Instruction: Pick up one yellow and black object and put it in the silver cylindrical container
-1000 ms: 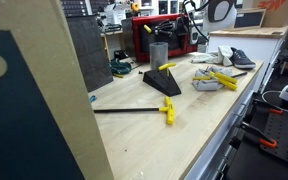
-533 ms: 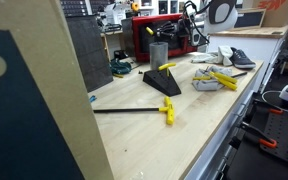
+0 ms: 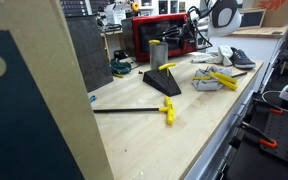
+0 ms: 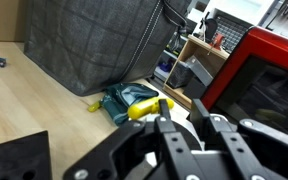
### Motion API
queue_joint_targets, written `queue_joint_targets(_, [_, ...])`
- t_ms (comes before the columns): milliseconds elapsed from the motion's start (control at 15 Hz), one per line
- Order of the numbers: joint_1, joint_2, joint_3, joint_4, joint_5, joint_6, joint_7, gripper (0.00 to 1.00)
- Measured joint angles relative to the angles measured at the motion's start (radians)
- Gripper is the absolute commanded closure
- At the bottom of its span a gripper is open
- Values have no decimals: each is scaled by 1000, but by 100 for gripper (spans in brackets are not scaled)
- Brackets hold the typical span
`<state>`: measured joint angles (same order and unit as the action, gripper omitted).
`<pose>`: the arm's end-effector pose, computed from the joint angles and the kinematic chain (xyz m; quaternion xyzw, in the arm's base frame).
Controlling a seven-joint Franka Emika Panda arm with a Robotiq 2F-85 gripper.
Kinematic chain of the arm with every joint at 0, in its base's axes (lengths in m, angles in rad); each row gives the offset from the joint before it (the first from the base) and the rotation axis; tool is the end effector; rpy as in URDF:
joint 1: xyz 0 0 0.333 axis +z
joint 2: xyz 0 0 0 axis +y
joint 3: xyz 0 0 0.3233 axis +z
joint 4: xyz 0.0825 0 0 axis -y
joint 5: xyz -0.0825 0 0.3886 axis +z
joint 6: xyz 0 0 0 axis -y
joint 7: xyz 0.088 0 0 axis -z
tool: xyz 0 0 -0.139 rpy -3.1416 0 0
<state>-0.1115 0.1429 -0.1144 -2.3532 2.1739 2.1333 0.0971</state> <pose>0.5478 -0.0663 0.2855 -0.3608 0.6662 0.0374 0.6516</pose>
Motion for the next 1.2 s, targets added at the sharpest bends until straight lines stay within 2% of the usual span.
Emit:
queue_joint_targets(333, [2, -19, -5, 0, -26, 30, -83, 2])
queue_joint_targets(467, [9, -53, -2, 0, -94, 101, -105, 0])
queue_joint_targets(800, [49, -189, 40, -1, -338, 381, -92, 0])
queue_joint_targets(1000, [68, -253, 84, -9, -548, 515, -25, 0])
queue_joint_targets(1200, [71, -294, 113, -41, -814, 582, 69, 0])
